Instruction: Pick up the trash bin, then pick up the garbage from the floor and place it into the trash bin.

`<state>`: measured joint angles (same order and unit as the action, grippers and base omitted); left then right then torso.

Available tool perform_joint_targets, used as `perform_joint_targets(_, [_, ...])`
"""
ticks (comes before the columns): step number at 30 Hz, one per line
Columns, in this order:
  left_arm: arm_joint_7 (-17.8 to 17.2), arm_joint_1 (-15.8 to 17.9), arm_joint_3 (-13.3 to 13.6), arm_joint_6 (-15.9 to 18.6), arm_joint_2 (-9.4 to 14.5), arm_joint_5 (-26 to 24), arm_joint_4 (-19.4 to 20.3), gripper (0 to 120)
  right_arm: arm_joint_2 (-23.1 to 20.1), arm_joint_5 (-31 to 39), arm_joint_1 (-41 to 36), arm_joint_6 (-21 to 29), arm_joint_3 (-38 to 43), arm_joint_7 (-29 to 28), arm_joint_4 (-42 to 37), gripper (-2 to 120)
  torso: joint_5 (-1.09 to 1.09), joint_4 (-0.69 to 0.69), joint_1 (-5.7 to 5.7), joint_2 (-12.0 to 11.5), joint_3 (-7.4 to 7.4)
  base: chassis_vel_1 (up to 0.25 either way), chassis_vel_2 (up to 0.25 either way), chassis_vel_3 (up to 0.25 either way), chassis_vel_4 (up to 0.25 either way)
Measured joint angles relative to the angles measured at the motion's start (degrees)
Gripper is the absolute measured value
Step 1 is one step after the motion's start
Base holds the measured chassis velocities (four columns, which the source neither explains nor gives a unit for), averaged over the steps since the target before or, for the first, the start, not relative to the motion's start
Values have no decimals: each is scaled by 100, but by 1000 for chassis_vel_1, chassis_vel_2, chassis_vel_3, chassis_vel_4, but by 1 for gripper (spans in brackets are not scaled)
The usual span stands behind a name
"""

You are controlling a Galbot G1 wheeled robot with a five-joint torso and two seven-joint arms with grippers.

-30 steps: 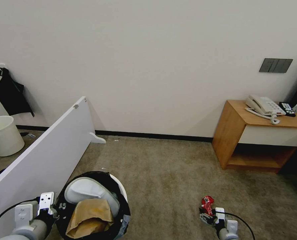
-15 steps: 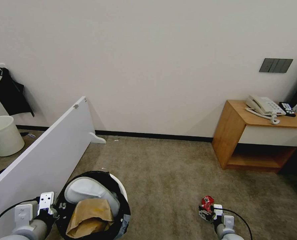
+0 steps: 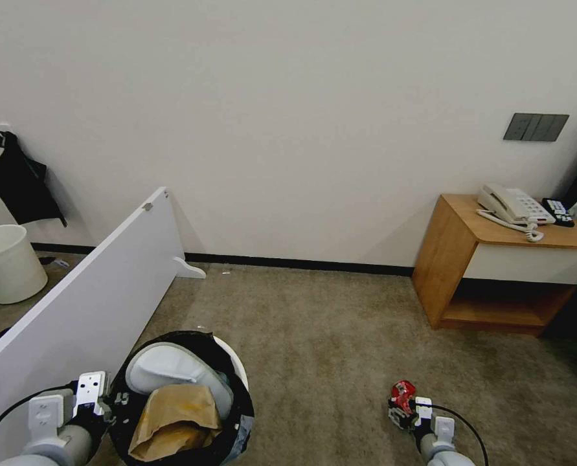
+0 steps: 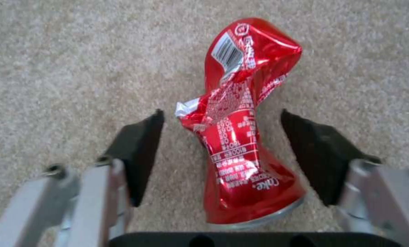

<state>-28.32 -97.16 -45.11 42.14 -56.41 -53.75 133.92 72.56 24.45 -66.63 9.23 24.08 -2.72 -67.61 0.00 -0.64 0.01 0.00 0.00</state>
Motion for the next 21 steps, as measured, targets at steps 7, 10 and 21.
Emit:
perform_joint_targets(7, [-5, 16, 0, 0, 0, -5, -15, 0, 3, 11, 62, 2, -13, 9, 101, 42, 0, 0, 0, 0, 0, 0, 0, 0, 0])
perform_joint_targets(10, [-7, 31, 1, 0, 1, -13, -25, 0, 3, 11, 35, 1, -4, 11, 100, 33, -1, 1, 0, 1, -1, 0, 0, 0, 0])
perform_joint_targets(21, [-15, 51, 13, 0, 16, -31, -32, 0, -53, 5, -71, 5, 72, -5, 37, 0, 0, 0, 0, 1, -1, 0, 0, 0, 0])
